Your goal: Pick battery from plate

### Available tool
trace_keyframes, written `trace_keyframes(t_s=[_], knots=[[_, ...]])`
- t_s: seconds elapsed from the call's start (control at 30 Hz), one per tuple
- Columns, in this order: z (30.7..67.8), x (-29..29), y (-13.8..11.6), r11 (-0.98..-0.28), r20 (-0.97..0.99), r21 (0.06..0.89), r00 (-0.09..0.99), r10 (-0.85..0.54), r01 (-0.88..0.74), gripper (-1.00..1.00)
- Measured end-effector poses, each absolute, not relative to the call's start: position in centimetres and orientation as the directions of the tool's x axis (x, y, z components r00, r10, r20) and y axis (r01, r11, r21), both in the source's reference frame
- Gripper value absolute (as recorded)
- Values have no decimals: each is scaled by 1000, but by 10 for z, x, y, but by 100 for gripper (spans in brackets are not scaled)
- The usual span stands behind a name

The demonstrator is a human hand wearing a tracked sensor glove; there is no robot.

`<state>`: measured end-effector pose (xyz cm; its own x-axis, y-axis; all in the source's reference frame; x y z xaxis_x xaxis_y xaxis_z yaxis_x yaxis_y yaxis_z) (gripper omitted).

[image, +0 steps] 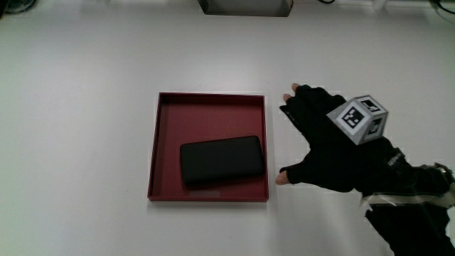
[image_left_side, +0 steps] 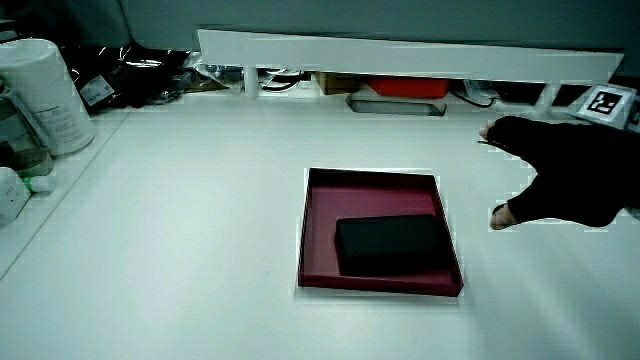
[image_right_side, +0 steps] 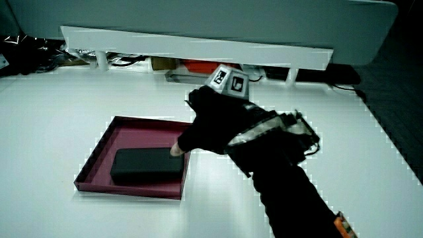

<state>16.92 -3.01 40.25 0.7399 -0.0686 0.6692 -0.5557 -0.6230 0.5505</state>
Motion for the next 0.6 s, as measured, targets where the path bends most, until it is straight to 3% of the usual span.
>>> trace_keyframes(t_s=[0.1,0.23,0.27,0.47,0.5,0.6], knots=[[412,154,-30,-601,696,540,714,-75,-590,0],[422,129,-29,-551,696,593,718,-15,-586,0],[432,124,-30,-557,717,542,692,-85,-629,0],[450,90,-33,-515,600,637,788,-136,-574,0],[445,85,-34,-572,546,596,807,-224,-563,0],[454,72,-35,-559,538,613,813,-223,-559,0]])
